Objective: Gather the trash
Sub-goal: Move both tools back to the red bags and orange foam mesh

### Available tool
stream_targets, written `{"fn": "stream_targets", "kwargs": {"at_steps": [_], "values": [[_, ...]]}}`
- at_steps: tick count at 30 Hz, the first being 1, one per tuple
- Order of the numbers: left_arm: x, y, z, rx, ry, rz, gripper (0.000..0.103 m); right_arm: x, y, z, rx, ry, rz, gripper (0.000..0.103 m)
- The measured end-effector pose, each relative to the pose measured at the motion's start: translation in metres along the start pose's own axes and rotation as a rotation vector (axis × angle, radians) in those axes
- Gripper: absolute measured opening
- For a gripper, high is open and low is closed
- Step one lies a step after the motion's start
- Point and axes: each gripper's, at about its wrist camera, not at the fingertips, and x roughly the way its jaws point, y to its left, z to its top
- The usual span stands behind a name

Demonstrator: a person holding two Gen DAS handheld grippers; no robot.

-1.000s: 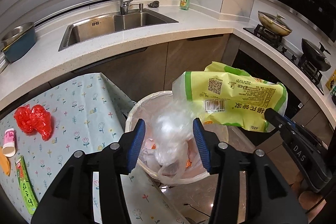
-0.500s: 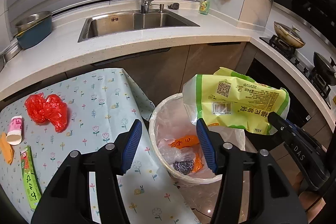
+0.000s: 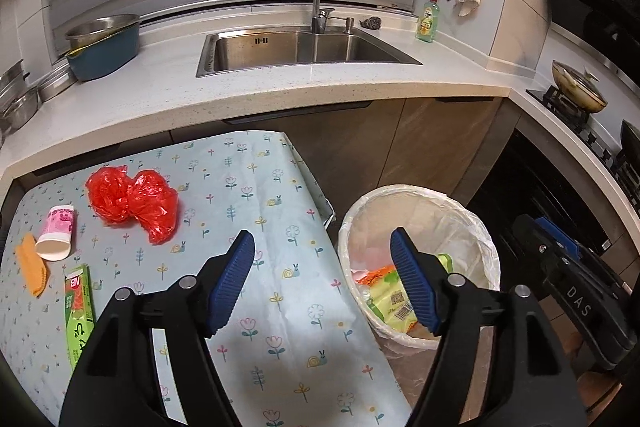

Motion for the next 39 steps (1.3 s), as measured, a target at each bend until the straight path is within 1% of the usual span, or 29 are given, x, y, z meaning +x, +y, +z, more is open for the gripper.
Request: {"fn": "stream_targets", "kwargs": {"at_steps": [7, 15, 19, 35, 37, 39], "values": [[-0.012, 0.028, -0.003, -0.042, -0.012, 0.032, 0.068, -0.005, 0.029, 0.000, -0.040, 0.000, 0.033, 0.038], [-0.027, 0.065, -0.009, -0.095, -0.030, 0.085, 0.071, -0.010, 0.076, -0.006, -0.102, 0.003, 0.088, 0.042], [-0.033, 0.089, -0.012, -0.128, -0.031, 0.112, 0.071, -0.012, 0.102, -0.011, -0.135, 0.011, 0.116, 0.047], [-0.058, 0.180, -0.031, -0.249, -0.037, 0.201, 0.071, -0.010, 0.199, -0.038, -0.260, 0.053, 0.204, 0.048], [-0.060, 0.190, -0.034, -0.261, -0.035, 0.211, 0.072, -0.009, 0.209, -0.041, -0.271, 0.056, 0.211, 0.053], [-0.062, 0.202, -0.036, -0.276, -0.034, 0.224, 0.074, -0.008, 0.219, -0.044, -0.283, 0.057, 0.215, 0.054]]}}
